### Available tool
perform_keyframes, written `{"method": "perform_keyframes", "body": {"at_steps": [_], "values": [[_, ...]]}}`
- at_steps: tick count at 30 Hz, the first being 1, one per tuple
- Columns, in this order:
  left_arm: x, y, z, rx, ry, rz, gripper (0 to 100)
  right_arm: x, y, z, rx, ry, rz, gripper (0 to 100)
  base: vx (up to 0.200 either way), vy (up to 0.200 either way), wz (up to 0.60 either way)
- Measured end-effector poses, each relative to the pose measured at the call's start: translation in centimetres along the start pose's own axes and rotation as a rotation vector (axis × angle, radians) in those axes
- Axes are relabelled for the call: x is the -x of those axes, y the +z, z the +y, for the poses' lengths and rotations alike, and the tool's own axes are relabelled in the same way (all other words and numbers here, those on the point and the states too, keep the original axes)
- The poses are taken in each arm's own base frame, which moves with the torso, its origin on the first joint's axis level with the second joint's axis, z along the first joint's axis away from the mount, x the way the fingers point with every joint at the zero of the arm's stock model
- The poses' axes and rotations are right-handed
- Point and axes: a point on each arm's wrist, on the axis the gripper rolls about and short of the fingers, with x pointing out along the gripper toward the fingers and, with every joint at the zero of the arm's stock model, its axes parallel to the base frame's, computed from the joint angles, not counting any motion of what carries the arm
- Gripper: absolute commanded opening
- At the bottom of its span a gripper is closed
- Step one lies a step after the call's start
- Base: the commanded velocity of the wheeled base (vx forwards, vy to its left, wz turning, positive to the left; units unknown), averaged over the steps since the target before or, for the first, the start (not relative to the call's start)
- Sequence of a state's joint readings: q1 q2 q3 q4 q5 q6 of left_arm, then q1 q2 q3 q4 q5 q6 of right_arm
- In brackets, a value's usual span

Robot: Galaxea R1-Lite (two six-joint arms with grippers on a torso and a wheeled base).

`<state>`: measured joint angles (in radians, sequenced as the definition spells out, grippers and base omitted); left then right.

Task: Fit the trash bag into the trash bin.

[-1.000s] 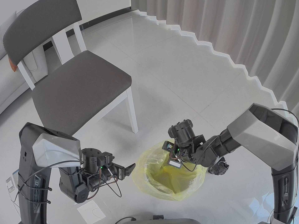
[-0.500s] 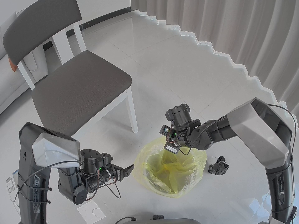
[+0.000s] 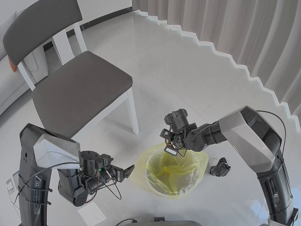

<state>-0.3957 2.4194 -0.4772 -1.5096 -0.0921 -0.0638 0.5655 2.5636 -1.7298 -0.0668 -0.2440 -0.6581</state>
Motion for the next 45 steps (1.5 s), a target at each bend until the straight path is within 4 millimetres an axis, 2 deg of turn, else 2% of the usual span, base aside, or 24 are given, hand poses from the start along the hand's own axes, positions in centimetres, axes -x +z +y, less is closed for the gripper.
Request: {"method": "perform_keyframes", "body": {"at_steps": [1,2,11,16,23,28,33,39,45], "values": [[0.0,0.0,0.0,0.0,0.0,0.0,100,0.0,0.0,0.0,0.0,0.0,0.0,0,0.0,0.0,0.0],[0.0,0.0,0.0,0.0,0.0,0.0,100,-0.1,0.0,0.1,0.0,0.002,0.002,100,0.0,0.0,0.0],[0.0,0.0,0.0,0.0,0.0,0.0,100,0.5,0.2,-0.3,-0.016,0.001,0.001,100,0.0,0.0,0.0],[-0.2,0.2,0.0,0.005,-0.004,-0.01,100,2.7,0.4,-1.5,-0.032,-0.015,-0.015,100,0.0,0.0,0.0],[-0.8,0.6,-0.2,0.014,-0.016,-0.03,100,5.4,-0.9,-3.8,-0.085,-0.035,-0.002,100,0.0,0.0,0.0],[-0.9,0.5,-0.3,0.015,-0.02,-0.025,100,7.6,-4.2,-6.4,-0.15,-0.021,0.028,100,0.0,0.0,0.0],[-1.0,0.3,-0.4,0.013,-0.031,0.0,100,9.6,-9.6,-8.5,-0.292,0.057,0.05,100,0.0,0.0,0.0],[-1.1,0.1,-0.7,0.008,-0.054,0.023,100,11.3,-15.3,-8.5,-0.429,0.126,0.056,100,0.0,0.0,0.0],[-1.2,-0.1,-0.8,0.005,-0.062,0.035,100,11.5,-17.7,-8.3,-0.498,0.034,-0.093,100,0.0,0.0,0.0]]}}
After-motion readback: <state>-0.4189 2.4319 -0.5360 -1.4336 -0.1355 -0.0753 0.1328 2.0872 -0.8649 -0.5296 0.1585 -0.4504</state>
